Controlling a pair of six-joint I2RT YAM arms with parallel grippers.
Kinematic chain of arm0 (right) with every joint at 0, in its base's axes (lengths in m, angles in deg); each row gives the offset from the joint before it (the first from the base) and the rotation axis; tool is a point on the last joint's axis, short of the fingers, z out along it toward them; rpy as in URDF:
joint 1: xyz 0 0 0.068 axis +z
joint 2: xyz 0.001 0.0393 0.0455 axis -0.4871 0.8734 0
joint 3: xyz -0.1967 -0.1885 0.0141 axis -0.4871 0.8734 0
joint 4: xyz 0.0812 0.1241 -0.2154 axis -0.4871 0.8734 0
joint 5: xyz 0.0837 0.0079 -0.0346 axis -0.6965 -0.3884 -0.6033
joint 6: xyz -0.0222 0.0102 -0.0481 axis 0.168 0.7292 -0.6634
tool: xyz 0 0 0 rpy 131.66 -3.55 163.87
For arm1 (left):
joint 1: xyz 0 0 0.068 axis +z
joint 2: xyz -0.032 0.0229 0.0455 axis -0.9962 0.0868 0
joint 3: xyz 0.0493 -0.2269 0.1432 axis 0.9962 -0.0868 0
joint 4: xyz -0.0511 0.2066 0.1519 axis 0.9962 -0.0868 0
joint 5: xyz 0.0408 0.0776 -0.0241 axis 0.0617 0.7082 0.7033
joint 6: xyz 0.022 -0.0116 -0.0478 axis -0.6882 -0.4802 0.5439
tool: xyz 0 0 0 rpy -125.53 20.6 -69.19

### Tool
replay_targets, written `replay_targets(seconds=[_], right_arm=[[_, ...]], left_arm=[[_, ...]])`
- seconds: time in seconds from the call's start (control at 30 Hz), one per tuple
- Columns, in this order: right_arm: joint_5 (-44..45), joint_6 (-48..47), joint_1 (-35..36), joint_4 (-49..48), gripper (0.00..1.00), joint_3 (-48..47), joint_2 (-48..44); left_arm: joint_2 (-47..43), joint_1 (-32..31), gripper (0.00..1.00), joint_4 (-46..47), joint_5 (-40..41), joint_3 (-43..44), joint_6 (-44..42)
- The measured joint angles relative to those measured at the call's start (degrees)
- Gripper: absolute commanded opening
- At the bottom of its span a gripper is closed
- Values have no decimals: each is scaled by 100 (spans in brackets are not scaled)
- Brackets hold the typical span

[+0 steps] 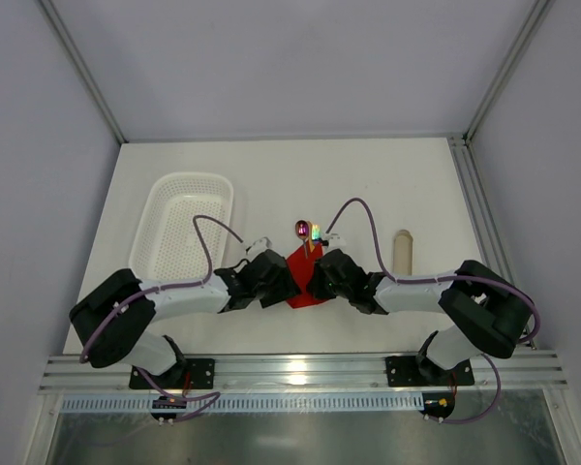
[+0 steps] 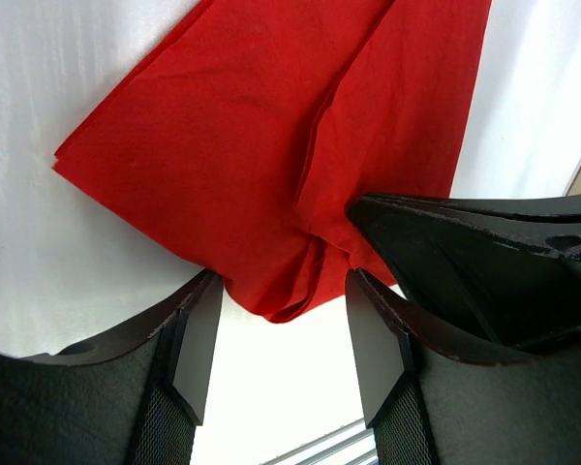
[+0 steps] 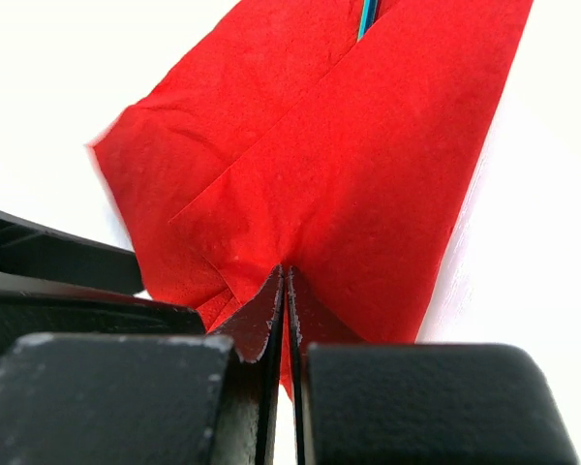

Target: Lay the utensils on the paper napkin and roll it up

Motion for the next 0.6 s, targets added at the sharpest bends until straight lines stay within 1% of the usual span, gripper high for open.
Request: replay_targets(seconds=[0.27, 0.6], right_arm=[[0, 2, 0, -4, 4, 2, 0], [-63, 4, -2, -181, 4, 85, 0]], left_arm=[[81, -181, 58, -111, 109, 105, 293], [214, -184, 56, 549, 315, 105, 140]])
